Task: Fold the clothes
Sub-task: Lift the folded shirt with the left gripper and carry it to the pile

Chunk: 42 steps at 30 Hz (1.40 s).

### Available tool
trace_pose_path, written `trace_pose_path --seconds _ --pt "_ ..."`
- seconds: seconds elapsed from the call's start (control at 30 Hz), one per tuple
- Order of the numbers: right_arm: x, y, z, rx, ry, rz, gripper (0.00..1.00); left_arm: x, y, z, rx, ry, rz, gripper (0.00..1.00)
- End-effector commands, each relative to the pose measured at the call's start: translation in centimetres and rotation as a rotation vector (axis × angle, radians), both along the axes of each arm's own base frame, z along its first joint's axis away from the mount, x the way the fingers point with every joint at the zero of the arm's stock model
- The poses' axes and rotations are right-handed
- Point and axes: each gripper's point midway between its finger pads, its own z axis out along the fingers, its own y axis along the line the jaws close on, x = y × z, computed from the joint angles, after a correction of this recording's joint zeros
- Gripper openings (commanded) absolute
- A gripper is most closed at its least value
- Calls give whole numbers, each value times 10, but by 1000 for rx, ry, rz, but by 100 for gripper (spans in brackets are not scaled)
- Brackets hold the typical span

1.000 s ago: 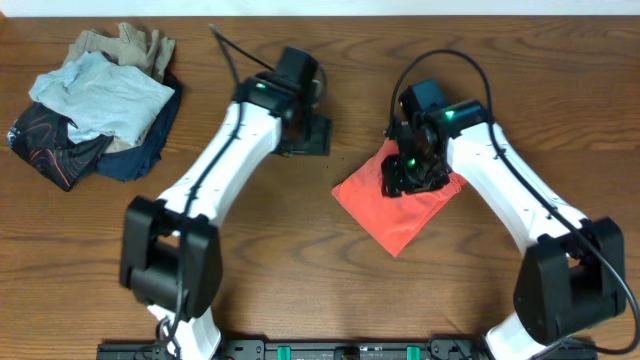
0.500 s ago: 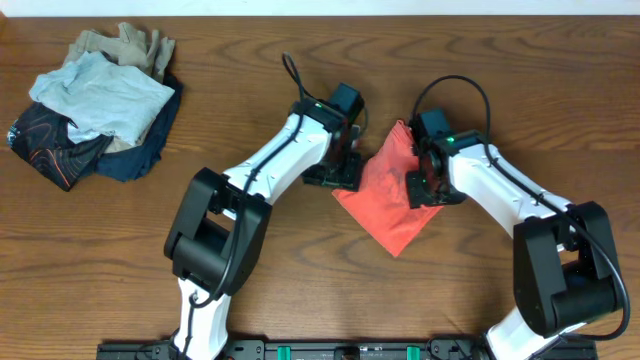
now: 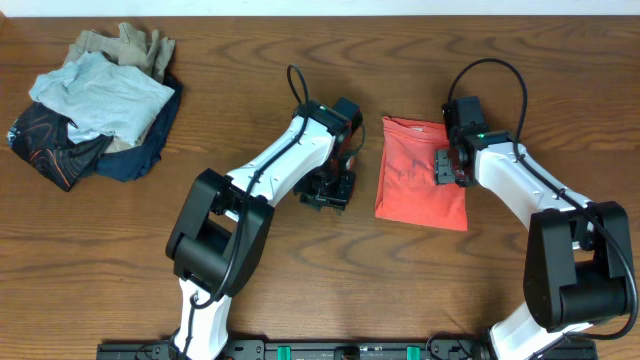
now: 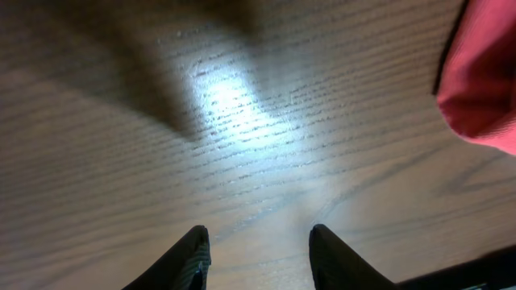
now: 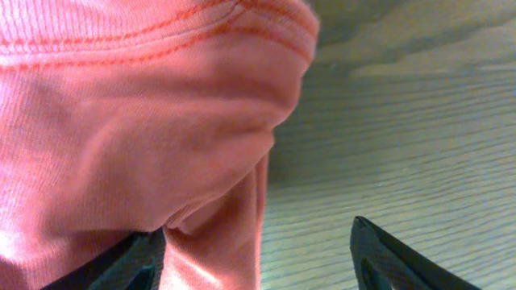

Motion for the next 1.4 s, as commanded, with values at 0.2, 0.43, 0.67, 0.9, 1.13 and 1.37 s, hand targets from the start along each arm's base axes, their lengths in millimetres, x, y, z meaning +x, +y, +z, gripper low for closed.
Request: trace_pose_path --seconds 0.2,0.43,0.67,0.9,1.13,1.37 --pt "2 12 40 34 -77 57 82 96 -25 46 -248 -308 23 87" --pt "2 12 108 63 -255 57 87 127 -70 63 -557 -376 -2 89" --pt "-21 14 131 101 -263 72 87 128 -94 36 -658 -325 -29 92" --pt "-43 11 126 94 -185 72 87 116 -111 -11 -711 -202 -27 92" --pt "-49 10 123 90 -157 71 87 86 -149 -27 -788 -135 -108 91" --pt "-50 9 123 88 -151 71 88 104 -162 -27 -775 -260 -126 42"
